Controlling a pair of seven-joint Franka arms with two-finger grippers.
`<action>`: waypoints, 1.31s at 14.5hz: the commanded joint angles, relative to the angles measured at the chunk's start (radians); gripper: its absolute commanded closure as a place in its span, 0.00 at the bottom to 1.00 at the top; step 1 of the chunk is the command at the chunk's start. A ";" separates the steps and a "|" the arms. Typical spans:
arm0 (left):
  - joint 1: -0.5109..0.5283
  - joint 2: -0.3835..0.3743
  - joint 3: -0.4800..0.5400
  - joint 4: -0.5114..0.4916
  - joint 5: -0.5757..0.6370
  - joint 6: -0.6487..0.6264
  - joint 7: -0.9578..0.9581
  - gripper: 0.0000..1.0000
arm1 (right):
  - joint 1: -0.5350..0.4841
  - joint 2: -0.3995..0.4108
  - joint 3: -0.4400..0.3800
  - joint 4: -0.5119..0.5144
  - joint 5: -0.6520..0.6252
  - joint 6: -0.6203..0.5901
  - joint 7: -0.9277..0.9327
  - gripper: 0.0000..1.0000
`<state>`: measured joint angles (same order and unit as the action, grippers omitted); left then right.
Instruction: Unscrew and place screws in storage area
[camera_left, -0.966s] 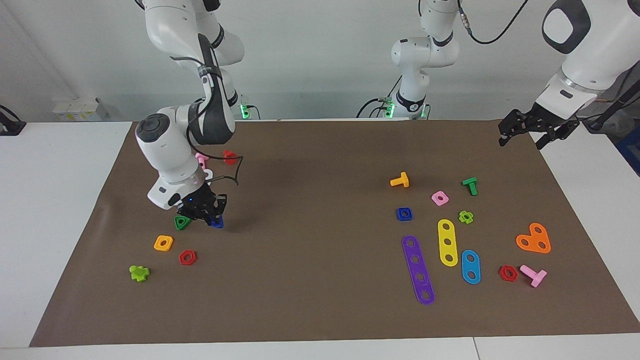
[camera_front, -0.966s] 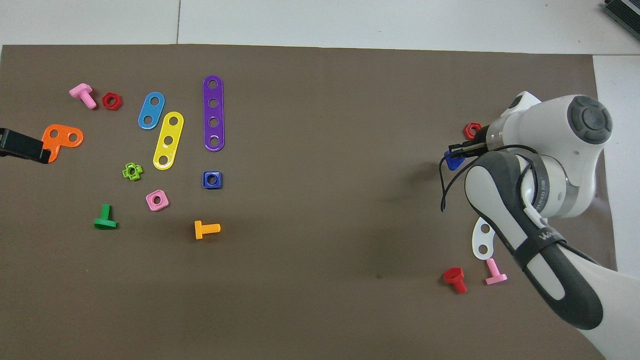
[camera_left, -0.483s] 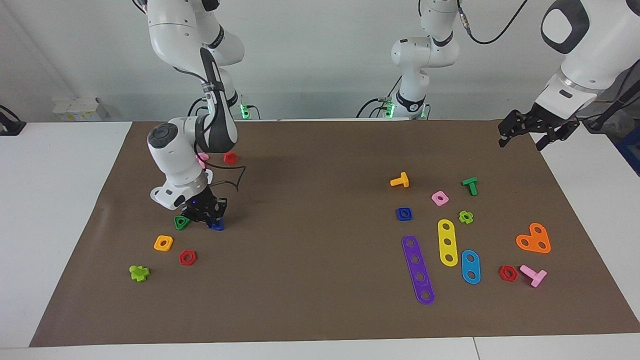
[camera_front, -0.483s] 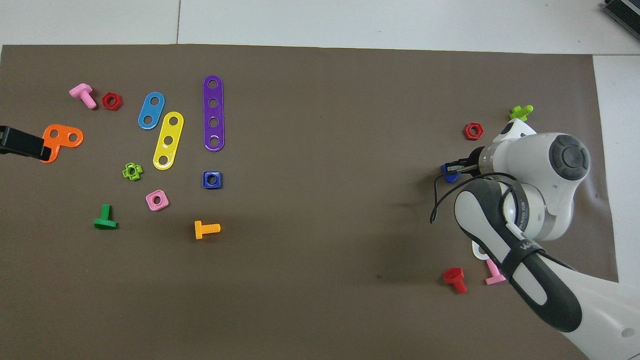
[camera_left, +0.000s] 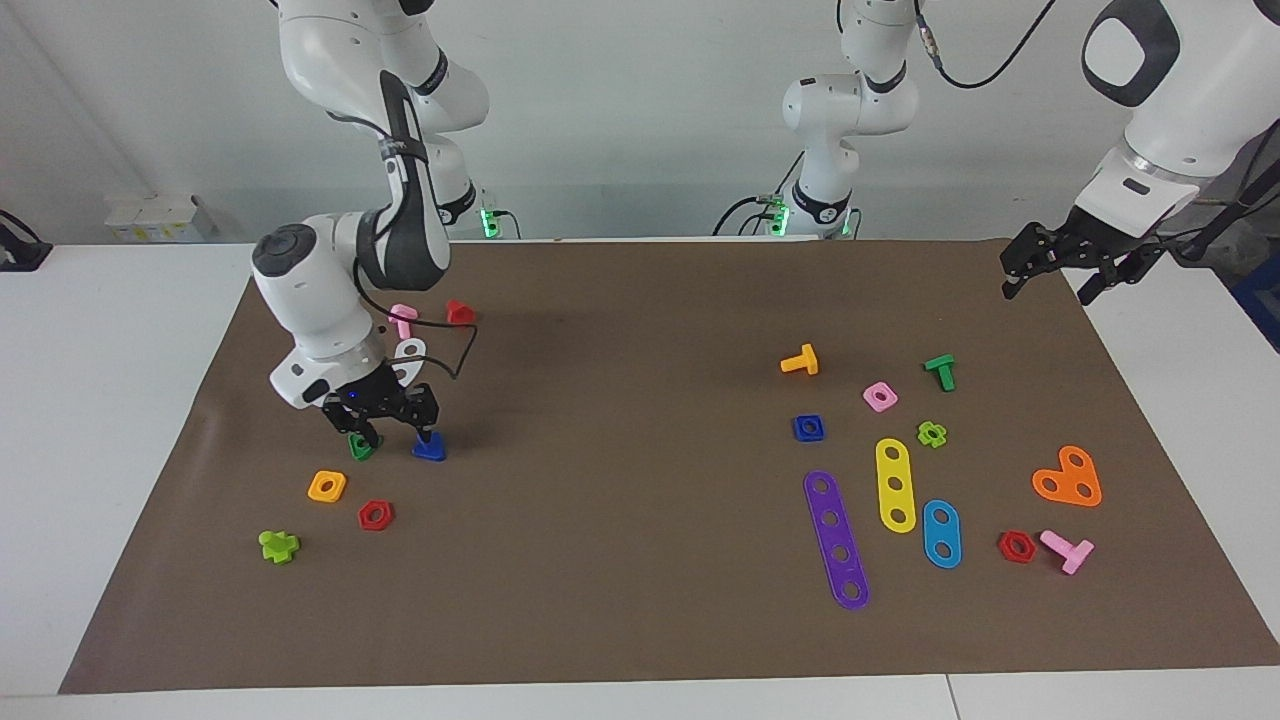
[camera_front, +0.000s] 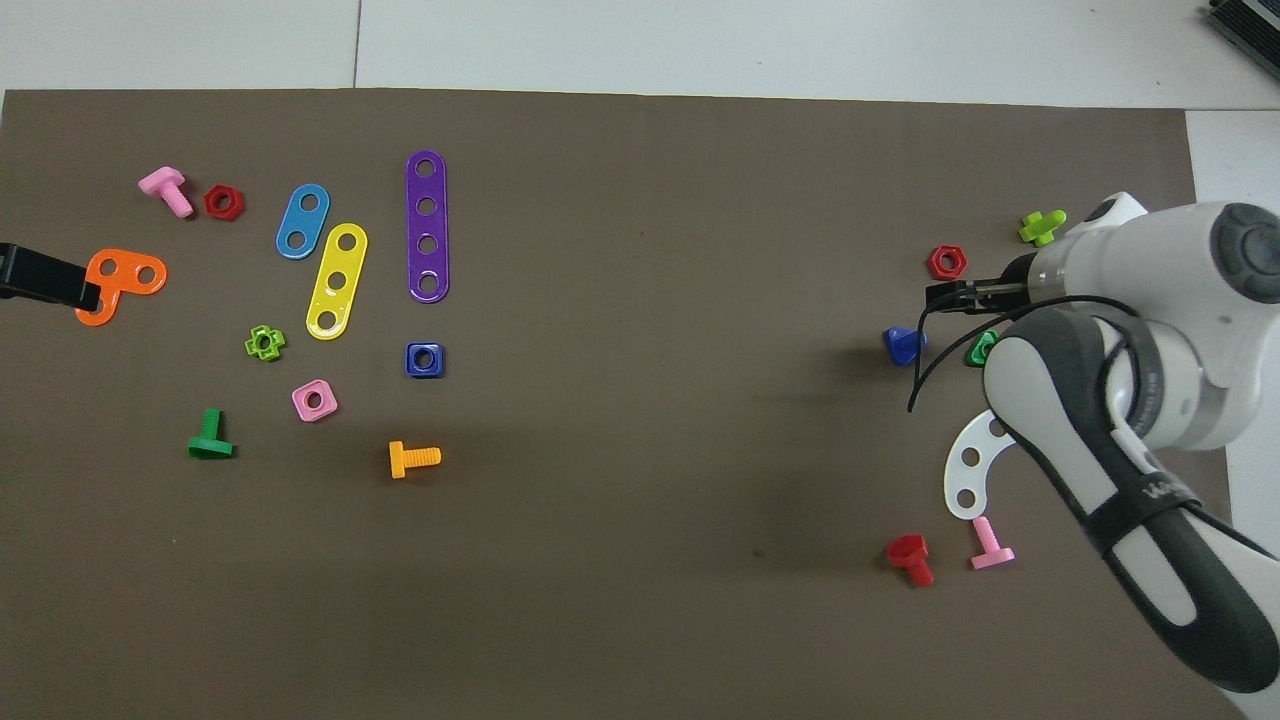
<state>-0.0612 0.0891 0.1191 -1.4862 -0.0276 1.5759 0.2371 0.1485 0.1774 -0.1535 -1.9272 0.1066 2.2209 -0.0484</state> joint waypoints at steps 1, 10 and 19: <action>-0.006 -0.034 0.005 -0.051 -0.014 0.030 -0.009 0.00 | -0.024 -0.068 -0.008 0.108 -0.050 -0.200 0.068 0.00; -0.006 -0.034 0.005 -0.054 -0.014 0.029 -0.009 0.00 | -0.139 -0.300 -0.008 0.133 -0.100 -0.641 0.013 0.00; -0.006 -0.034 0.005 -0.054 -0.014 0.029 -0.009 0.00 | -0.118 -0.234 0.003 0.343 -0.151 -0.751 0.037 0.00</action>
<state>-0.0612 0.0891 0.1191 -1.4964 -0.0276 1.5782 0.2367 0.0130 -0.0934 -0.1563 -1.6237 -0.0268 1.4830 -0.0358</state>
